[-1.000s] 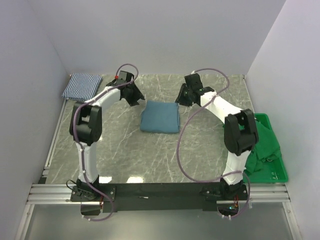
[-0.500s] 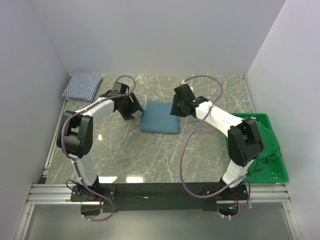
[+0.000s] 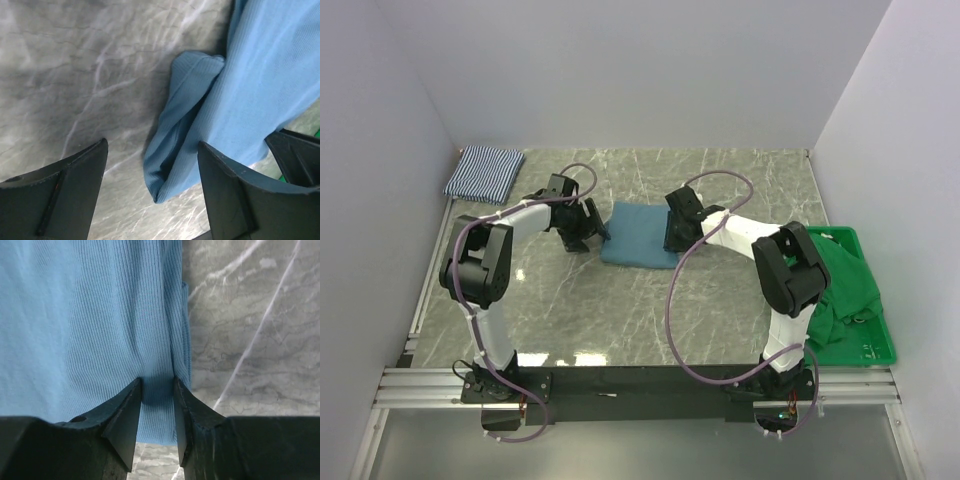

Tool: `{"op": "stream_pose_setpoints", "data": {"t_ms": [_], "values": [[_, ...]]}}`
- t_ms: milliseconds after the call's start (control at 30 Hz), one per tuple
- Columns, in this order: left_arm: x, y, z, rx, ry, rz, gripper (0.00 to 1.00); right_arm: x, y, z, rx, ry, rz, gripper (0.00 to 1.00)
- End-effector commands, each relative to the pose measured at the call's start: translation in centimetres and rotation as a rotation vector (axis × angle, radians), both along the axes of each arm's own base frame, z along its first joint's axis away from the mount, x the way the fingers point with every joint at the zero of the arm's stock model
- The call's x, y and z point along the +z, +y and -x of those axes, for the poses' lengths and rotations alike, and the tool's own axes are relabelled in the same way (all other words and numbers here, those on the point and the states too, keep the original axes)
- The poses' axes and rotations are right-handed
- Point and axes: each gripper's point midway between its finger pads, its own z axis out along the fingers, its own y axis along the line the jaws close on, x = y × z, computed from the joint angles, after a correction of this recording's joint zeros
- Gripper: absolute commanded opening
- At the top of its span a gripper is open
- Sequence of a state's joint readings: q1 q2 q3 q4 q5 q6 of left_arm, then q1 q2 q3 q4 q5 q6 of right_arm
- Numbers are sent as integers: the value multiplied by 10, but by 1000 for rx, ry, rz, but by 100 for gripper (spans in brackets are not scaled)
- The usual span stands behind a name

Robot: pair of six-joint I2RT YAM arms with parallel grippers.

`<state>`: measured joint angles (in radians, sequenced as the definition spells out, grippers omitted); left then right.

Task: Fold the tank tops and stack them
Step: Neatly place the folded tank top to the corner

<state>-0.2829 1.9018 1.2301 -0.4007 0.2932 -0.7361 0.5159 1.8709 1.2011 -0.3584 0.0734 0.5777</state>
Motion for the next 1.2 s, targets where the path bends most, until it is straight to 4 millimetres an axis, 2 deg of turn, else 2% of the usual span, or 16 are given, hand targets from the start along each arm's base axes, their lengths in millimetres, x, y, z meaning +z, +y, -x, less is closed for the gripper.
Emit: {"op": "stream_pose_setpoints", "data": {"t_ms": [0,233,567,700,1000,1100,1133,1167], "values": [[-9,-9,-2,-68,-9,32,79,-4,-5,-7,5,-21,-6,39],[-17,-24,1,-92,4,122,79,-12,-14,-7,-10,-3,-17,38],[-55,-8,-2,-42,102,-45,73,-11,-10,-11,-2,0,-43,37],[-65,-10,-5,-50,123,-80,68,-10,-8,-15,4,-2,-51,37],[-69,-22,-11,-117,129,-92,42,-8,-2,-18,25,2,-68,37],[-68,-22,-14,-130,124,-96,24,-7,-2,-20,30,1,-67,37],[-66,-20,-17,-126,119,-114,9,-3,-2,-21,29,-6,-70,38],[-61,-21,-26,-126,97,-122,2,0,-1,-23,31,-11,-70,38]]}}
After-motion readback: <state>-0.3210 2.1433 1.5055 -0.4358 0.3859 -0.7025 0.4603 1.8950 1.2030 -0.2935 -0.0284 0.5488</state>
